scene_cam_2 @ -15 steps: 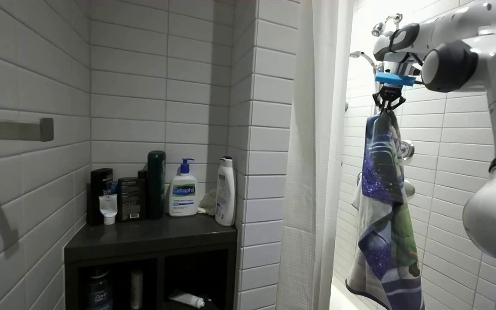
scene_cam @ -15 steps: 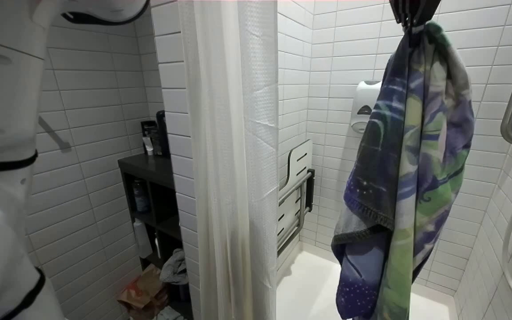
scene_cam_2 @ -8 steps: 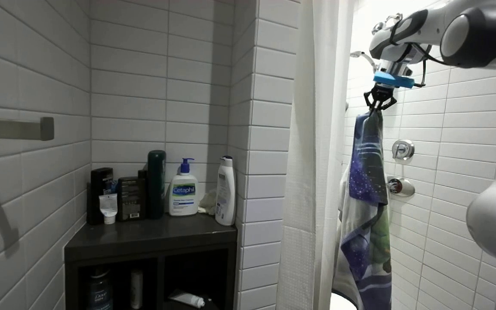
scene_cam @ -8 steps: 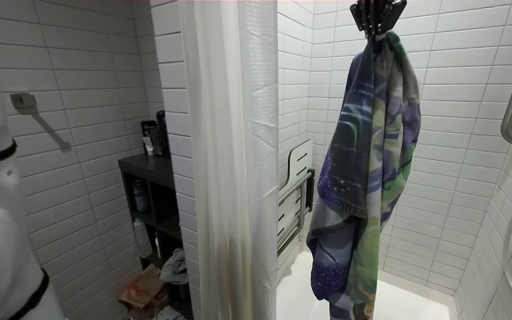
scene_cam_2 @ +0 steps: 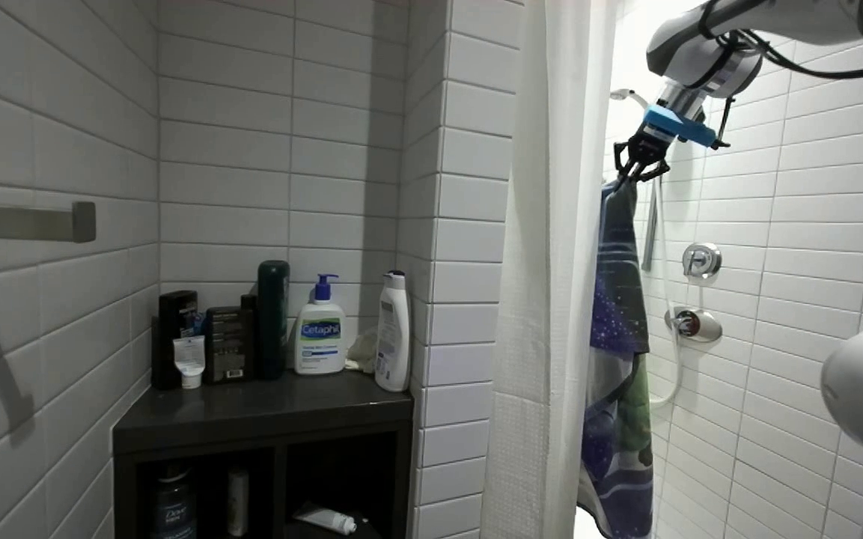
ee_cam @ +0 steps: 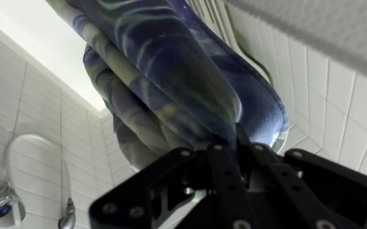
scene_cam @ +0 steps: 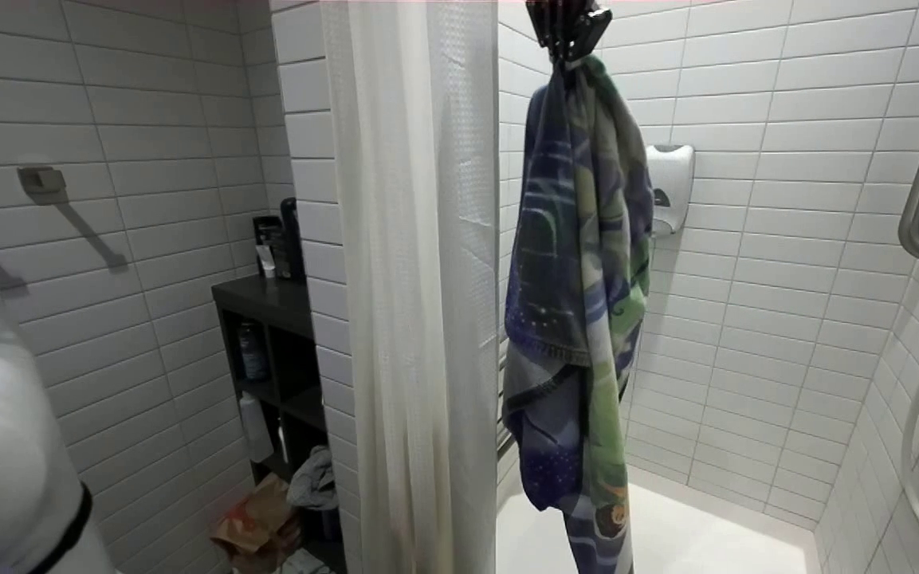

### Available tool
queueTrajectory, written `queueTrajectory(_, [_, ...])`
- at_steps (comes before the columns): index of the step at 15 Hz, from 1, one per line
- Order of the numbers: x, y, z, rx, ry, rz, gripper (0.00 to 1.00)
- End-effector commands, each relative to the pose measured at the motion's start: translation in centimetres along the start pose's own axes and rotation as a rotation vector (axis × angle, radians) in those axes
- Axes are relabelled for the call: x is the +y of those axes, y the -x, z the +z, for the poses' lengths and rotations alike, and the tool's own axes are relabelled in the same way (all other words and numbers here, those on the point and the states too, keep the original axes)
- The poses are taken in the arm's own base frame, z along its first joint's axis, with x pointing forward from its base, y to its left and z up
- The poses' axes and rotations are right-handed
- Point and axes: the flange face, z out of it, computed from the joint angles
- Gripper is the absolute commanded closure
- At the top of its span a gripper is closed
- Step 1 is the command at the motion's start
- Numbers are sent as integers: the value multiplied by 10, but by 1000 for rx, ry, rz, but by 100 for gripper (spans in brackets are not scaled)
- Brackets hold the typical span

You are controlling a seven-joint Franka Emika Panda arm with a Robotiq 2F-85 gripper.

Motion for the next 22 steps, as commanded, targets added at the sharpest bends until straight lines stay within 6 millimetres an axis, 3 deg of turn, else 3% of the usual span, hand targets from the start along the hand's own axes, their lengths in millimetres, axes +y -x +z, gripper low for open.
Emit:
queueTrajectory(1, [-21, 48, -12, -106, -86, -56, 97])
queueTrajectory(7, [-37, 84, -2, -173, -99, -155, 97])
queueTrajectory(11, [-47, 71, 9, 64, -140, -140, 97])
queueTrajectory(17, [-86, 48, 19, 348, -205, -108, 97])
queueTrajectory(22, [-118, 57, 31, 390, -246, -84, 97])
